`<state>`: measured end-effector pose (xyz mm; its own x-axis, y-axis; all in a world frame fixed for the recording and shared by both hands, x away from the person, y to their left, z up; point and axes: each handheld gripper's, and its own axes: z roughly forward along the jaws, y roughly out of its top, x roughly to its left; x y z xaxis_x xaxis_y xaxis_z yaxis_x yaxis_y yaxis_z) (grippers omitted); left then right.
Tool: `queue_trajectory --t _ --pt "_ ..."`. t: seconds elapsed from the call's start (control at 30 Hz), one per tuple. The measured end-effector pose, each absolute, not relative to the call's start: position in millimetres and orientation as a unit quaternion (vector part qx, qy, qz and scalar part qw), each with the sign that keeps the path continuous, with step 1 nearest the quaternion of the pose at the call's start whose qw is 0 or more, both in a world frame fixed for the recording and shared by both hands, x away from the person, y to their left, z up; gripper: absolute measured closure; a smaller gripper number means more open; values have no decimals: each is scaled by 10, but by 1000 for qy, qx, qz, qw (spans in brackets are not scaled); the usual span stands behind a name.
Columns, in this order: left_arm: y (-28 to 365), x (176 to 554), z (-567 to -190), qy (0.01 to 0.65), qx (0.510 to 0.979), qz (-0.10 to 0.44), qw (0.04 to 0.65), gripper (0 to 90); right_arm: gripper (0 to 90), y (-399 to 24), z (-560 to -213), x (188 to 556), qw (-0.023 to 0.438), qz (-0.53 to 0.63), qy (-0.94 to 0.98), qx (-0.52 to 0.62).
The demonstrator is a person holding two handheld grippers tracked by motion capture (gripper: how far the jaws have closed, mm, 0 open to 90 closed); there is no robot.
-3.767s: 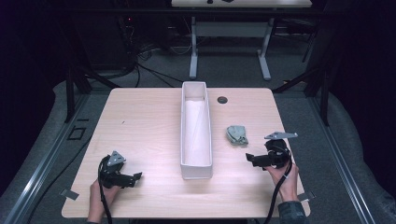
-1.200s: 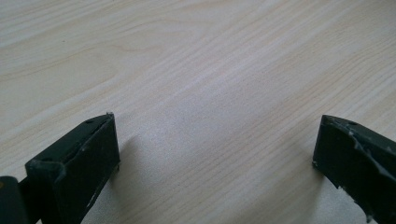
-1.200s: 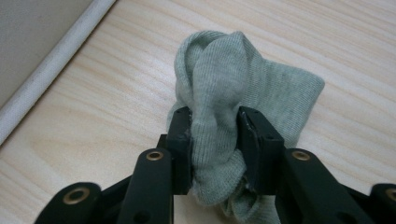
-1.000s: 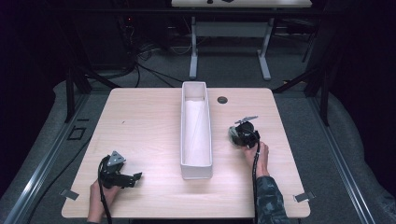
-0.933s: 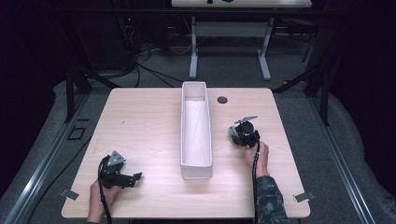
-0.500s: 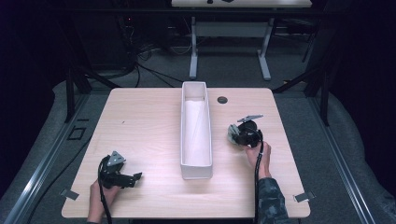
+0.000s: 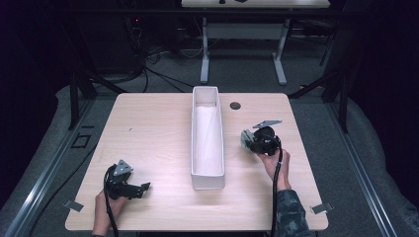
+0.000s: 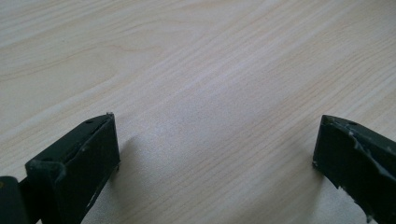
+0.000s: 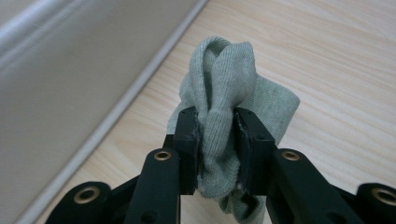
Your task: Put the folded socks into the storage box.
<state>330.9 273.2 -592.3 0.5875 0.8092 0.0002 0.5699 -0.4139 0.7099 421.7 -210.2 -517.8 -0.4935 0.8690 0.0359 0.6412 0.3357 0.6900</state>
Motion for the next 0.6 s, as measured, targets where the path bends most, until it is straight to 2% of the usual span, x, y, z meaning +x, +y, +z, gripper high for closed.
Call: queue_trajectory --t 0.17,0.6 --pt "2733 3310 -5923 419 822 175 343 2 719 -2081 -5060 4177 162 344 803 458" --pt "2733 3310 -5923 419 823 175 343 2 718 -1966 -4756 3994 173 355 815 424"
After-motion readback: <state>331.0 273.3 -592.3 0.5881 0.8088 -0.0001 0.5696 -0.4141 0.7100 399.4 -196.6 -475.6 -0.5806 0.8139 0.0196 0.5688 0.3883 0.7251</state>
